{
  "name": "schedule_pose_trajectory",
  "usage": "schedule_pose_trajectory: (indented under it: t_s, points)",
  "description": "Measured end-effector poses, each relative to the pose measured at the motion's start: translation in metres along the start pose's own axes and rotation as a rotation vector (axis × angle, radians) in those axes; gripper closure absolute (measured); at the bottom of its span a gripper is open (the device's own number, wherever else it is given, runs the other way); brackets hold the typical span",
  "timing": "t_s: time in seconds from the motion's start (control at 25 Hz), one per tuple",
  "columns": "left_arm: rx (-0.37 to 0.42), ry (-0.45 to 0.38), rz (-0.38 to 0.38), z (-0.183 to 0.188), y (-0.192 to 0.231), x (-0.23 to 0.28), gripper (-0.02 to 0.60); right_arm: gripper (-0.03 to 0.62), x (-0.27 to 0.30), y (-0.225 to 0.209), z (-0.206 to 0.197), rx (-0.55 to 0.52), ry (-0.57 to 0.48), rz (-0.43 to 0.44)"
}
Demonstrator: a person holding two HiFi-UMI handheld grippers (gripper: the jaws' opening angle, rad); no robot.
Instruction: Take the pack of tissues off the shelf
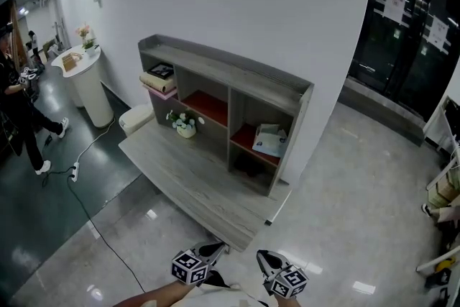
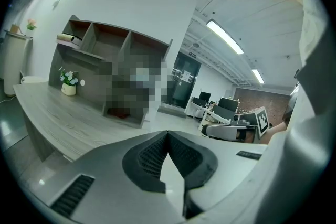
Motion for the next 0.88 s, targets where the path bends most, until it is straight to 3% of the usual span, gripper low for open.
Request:
schedule_pose_trajectory:
  t_s: [0.88]
  points:
    - [0.007,-0.004,0.050,0.001,0.013,-0.010,0.568,0.589,0.026,0.004,-0.003,0.019,-0.009,0.048]
Point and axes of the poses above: the fingertips, and each gripper's own axes: x forward along the fingers, y to its left, z out of its top, the point moved 4 cm from there along -x, backward along the fingers, and after that the axes turned 6 degrees about -y, right-handed, at the moved point
